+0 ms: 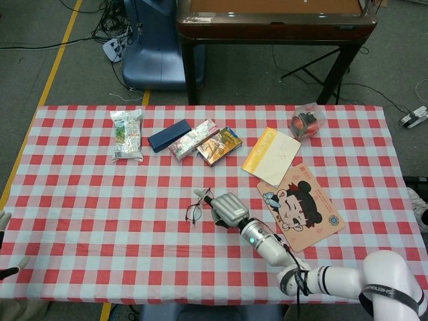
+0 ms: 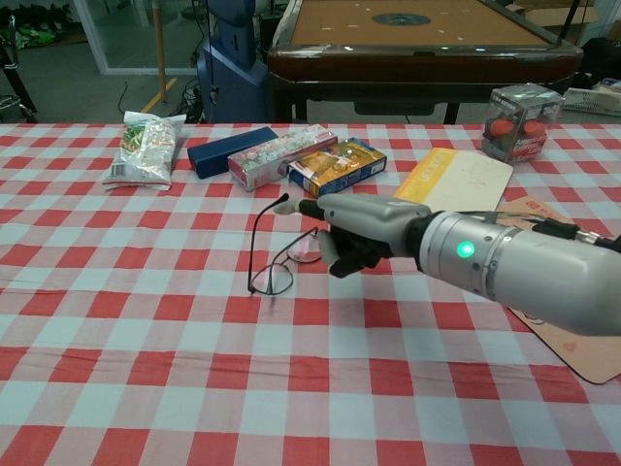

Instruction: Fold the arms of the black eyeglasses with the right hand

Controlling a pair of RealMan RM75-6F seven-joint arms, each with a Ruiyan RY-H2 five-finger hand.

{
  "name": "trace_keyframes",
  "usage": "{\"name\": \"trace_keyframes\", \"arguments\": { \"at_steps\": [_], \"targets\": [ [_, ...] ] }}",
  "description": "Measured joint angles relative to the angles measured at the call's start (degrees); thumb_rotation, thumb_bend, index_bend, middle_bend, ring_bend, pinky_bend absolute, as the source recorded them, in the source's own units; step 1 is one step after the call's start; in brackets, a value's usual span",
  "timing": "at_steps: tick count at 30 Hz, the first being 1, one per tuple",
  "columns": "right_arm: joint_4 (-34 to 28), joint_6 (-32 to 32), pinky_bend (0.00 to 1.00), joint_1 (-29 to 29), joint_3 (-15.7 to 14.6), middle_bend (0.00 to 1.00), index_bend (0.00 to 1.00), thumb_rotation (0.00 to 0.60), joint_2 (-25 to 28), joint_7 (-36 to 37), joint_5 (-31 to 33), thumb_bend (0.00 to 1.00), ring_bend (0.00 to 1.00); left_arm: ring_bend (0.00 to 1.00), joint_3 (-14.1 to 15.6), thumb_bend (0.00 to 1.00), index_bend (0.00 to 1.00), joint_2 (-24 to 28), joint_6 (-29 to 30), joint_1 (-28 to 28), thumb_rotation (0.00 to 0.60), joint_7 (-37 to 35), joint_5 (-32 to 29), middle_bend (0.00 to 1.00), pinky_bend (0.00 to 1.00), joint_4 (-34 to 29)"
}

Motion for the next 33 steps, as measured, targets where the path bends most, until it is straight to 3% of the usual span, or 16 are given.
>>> {"name": "trace_keyframes", "arguments": {
  "at_steps": [8,15,24,33],
  "targets": [
    [-10.11,9.16,1.0,-4.7,-0.6,1.0,0.0,0.6,8.97,0.86,-6.84,1.0,1.0,0.0,0.04,0.16,0.0,0.15,0.39,-0.13,0.6,1.53,0.59,0.0,0.0,-1.41],
    [-17.02,15.4,1.0,-8.45,-3.55,1.0,0.0,0.6,15.16,2.05,-15.92,1.0,1.0,0.0,0.11,0.16,0.0,0.16,0.42,-0.5,0.6,3.39,1.18,0.0,0.0,-2.95],
    [-20.24,13.18,1.0,-8.2,-7.82,1.0,0.0,0.6,14.85,1.38,-22.76,1.0,1.0,0.0,0.19,0.16,0.0,0.15,0.51,-0.39,0.6,3.93,0.91,0.0,0.0,-3.41],
    [-15.34,5.56,1.0,-5.07,-6.72,1.0,0.0,0.6,8.45,-0.97,-18.29,1.0,1.0,0.0,0.35,0.16,0.0,-0.11,-0.14,-0.11,0.6,2.42,0.07,0.0,0.0,-1.88]
  ]
}}
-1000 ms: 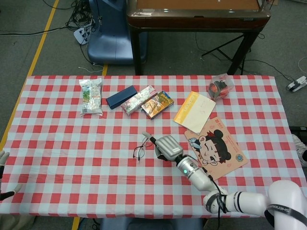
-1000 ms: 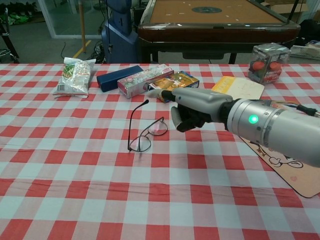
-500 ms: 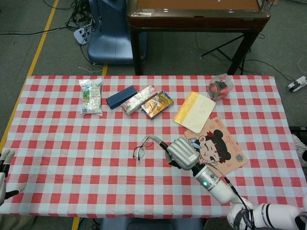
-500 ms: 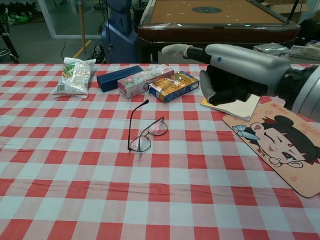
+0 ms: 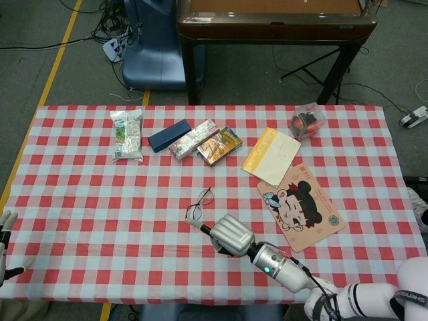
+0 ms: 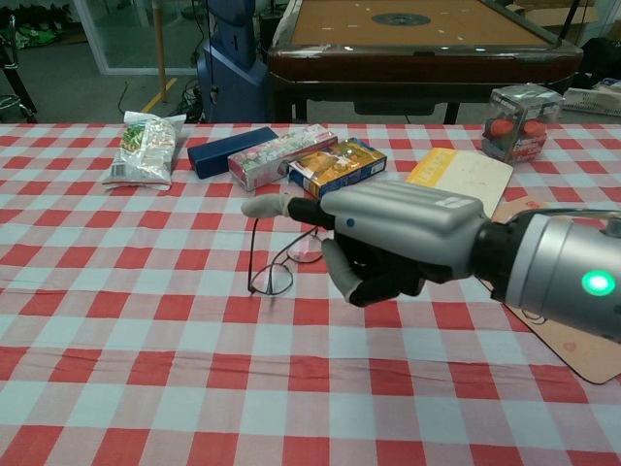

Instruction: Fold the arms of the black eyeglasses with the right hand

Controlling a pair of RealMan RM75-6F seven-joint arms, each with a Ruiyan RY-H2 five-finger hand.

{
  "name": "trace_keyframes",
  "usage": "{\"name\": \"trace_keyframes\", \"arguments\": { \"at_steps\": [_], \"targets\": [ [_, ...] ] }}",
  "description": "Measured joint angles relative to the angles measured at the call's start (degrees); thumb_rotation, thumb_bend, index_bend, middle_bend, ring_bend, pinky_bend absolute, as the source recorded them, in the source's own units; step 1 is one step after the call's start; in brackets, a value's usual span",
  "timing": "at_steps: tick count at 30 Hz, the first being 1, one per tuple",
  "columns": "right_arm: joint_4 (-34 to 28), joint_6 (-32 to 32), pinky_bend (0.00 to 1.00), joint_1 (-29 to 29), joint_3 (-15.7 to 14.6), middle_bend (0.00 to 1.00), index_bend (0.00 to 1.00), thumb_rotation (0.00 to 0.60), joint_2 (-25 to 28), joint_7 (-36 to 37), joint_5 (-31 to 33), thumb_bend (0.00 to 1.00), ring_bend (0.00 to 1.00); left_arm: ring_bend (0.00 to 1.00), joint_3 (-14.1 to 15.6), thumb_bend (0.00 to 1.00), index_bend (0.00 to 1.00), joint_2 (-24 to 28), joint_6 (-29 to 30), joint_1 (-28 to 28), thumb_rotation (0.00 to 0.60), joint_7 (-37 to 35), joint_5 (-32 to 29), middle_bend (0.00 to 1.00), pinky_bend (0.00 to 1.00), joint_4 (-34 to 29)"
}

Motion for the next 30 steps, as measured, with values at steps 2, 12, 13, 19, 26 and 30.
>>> {"name": "trace_keyframes", "arguments": {
  "at_steps": [2,12,13,19,26,30],
  "targets": [
    [1.45,-1.21,1.0,0.71,0.75,1.0,0.0,0.6,-1.52,-0.39,1.55,1.0,1.0,0.0,-0.01,0.16,0.0,-0.03,-0.16,0.05,0.6,-0.4,-0.21,0.0,0.0,0.4],
    [8.55,-6.1,1.0,3.43,3.93,1.0,0.0,0.6,-7.46,-0.88,9.34,1.0,1.0,0.0,-0.11,0.16,0.0,-0.32,-1.22,0.01,0.6,-2.13,-0.99,0.0,0.0,2.15],
    [9.12,-6.41,1.0,3.57,4.11,1.0,0.0,0.6,-7.77,-0.75,9.92,1.0,1.0,0.0,-0.11,0.16,0.0,-0.36,-1.32,-0.01,0.6,-2.26,-1.01,0.0,0.0,2.28],
    [12.07,-7.75,1.0,4.25,4.88,1.0,0.0,0.6,-9.46,-0.26,12.8,1.0,1.0,0.0,-0.19,0.16,0.0,-0.68,-1.8,-0.26,0.6,-2.62,-1.1,0.0,0.0,2.89],
    [13.66,-8.11,1.0,4.36,4.96,1.0,0.0,0.6,-10.3,-0.32,14.73,1.0,1.0,0.0,-0.19,0.16,0.0,-0.97,-2.3,-0.55,0.6,-2.79,-1.04,0.0,0.0,3.12],
    [14.7,-8.68,1.0,4.46,5.16,1.0,0.0,0.6,-10.68,0.02,16.06,1.0,1.0,0.0,-0.13,0.16,0.0,-1.2,-2.63,-0.68,0.6,-2.76,-1.07,0.0,0.0,3.4]
  ]
}}
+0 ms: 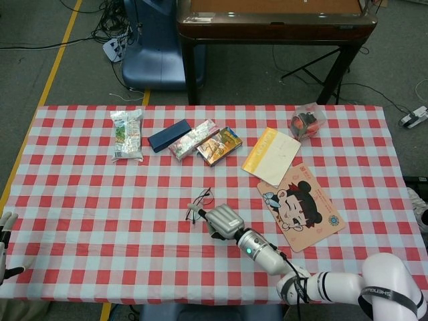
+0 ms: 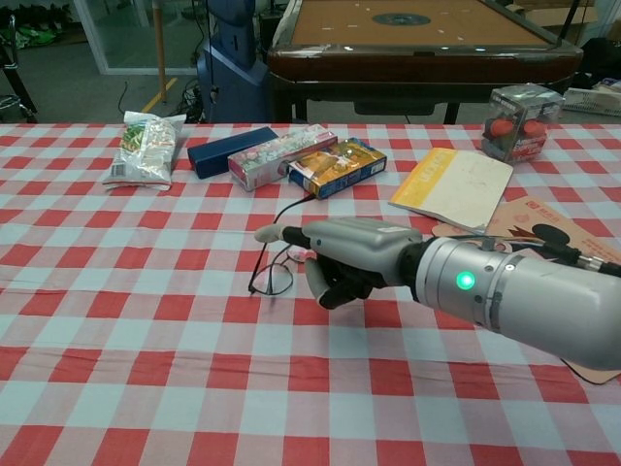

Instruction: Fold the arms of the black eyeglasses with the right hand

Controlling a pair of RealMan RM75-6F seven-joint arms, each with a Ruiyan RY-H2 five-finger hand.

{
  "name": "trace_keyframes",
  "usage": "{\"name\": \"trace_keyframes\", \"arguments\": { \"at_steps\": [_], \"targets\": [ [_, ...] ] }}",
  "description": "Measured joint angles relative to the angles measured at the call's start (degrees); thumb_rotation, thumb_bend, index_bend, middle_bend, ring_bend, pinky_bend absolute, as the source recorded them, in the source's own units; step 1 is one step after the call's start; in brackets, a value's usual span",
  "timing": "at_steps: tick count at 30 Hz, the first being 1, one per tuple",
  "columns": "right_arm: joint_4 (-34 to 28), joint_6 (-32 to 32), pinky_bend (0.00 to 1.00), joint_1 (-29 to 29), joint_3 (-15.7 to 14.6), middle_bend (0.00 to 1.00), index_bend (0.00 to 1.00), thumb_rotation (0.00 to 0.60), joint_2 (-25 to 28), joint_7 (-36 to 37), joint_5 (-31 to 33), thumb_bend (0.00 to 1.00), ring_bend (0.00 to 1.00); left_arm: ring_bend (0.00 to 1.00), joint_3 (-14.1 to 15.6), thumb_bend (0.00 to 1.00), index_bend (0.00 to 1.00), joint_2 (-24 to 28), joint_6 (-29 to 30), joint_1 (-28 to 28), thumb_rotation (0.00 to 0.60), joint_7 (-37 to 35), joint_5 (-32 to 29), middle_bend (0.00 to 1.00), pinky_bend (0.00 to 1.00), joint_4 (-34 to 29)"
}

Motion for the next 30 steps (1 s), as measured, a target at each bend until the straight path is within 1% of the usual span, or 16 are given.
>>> {"name": "trace_keyframes", "arguments": {
  "at_steps": [6,15,30],
  "targets": [
    [2.18,-1.51,1.0,0.63,0.68,1.0,0.0,0.6,-0.9,1.45,1.44,1.0,1.0,0.0,-0.06,0.16,0.0,-0.06,-0.08,0.06,0.6,-0.25,-0.29,0.0,0.0,0.38],
    [5.09,-3.59,1.0,1.41,0.91,1.0,0.0,0.6,-2.35,2.95,3.12,1.0,1.0,0.0,0.03,0.16,0.0,-0.18,-0.3,0.13,0.6,-0.43,-0.46,0.0,0.0,0.72],
    [8.36,-7.88,1.0,2.98,1.79,1.0,0.0,0.6,-3.51,5.41,6.86,1.0,1.0,0.0,0.11,0.16,0.0,-0.23,-0.17,0.38,0.6,-0.73,-0.54,0.0,0.0,0.95]
  ]
}}
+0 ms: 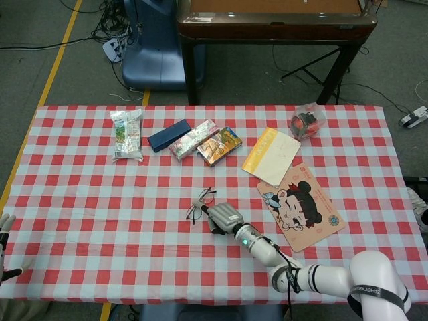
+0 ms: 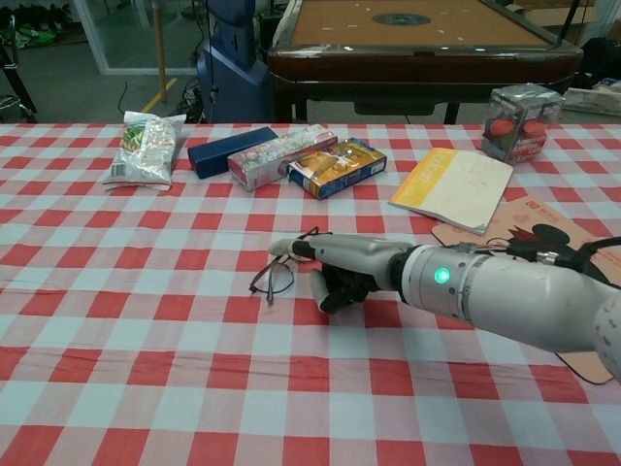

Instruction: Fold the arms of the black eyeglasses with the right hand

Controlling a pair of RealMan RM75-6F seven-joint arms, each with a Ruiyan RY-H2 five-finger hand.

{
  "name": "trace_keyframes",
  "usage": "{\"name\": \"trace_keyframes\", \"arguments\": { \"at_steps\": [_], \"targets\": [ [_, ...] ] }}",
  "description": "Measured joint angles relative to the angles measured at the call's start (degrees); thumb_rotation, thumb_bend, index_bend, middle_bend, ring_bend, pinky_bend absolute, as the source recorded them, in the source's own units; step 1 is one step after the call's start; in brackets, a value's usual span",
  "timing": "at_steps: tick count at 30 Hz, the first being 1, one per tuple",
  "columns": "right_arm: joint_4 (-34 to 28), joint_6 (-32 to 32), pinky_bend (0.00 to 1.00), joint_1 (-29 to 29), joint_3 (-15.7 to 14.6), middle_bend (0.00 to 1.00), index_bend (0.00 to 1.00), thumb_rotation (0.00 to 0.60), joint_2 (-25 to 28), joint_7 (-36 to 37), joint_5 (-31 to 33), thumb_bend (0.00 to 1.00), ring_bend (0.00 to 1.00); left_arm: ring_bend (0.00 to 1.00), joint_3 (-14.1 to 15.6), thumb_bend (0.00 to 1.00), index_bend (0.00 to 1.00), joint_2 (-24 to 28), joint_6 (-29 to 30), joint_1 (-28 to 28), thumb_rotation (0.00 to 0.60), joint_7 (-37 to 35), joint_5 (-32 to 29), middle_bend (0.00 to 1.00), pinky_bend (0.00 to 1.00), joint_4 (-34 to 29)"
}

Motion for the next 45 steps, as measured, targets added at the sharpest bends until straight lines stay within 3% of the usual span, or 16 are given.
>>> {"name": "trace_keyframes", "arguments": {
  "at_steps": [8,15,24,30,33,36,38,40,45],
  "targets": [
    [-0.02,0.71,1.0,-0.09,-0.12,1.0,0.0,0.6,-0.03,0.45,-0.38,1.0,1.0,0.0,0.01,0.16,0.0,-0.09,-0.01,0.09,0.6,-0.28,-0.04,0.0,0.0,0.26],
    [-6.56,7.1,1.0,-2.76,-0.94,1.0,0.0,0.6,4.7,-0.1,-4.04,1.0,1.0,0.0,-0.11,0.16,0.0,-0.29,-0.26,0.03,0.6,-0.47,-0.28,0.0,0.0,0.59],
    [-15.65,21.76,1.0,-10.65,-4.18,0.91,0.0,0.6,14.56,-5.68,-8.32,0.81,0.98,0.0,-0.4,0.16,0.0,-0.86,-0.45,-0.59,0.6,-0.51,0.2,0.0,0.0,0.7],
    [-21.93,33.18,0.94,-18.38,-6.52,0.74,0.0,0.6,22.32,-10.29,-9.91,0.65,0.79,0.0,-0.58,0.16,0.0,-1.25,-0.39,-1.27,0.6,0.1,1.09,0.0,0.0,0.3],
    [-24.76,37.25,0.84,-21.89,-7.43,0.61,0.0,0.6,26.46,-11.77,-10.36,0.62,0.67,0.0,-0.74,0.16,0.0,-1.26,-0.22,-1.57,0.6,0.45,1.48,0.0,0.0,-0.16],
    [-26.38,40.91,0.68,-25.25,-8.39,0.47,0.0,0.6,29.76,-12.53,-10.91,0.58,0.49,0.0,-0.94,0.16,0.0,-1.31,0.27,-1.79,0.6,0.94,1.89,0.0,0.0,-0.66],
    [-26.91,42.45,0.48,-27.04,-9.04,0.36,0.0,0.6,31.25,-12.43,-11.4,0.57,0.27,0.0,-1.06,0.16,0.0,-1.37,0.42,-1.92,0.6,1.3,1.99,0.0,0.0,-0.96],
    [-26.97,43.35,0.37,-28.39,-9.66,0.28,0.0,0.6,32.23,-11.2,-12.07,0.56,0.16,0.0,-1.25,0.16,0.0,-1.5,0.45,-2.15,0.6,1.54,2.0,0.0,0.0,-1.43],
    [-25.97,46.76,0.32,-32.86,-10.89,0.2,0.0,0.6,33.92,-8.29,-13.54,0.56,0.11,0.0,-1.29,0.16,0.0,-1.46,0.47,-2.78,0.6,2.12,2.99,0.0,0.0,-2.66]
  ]
}}
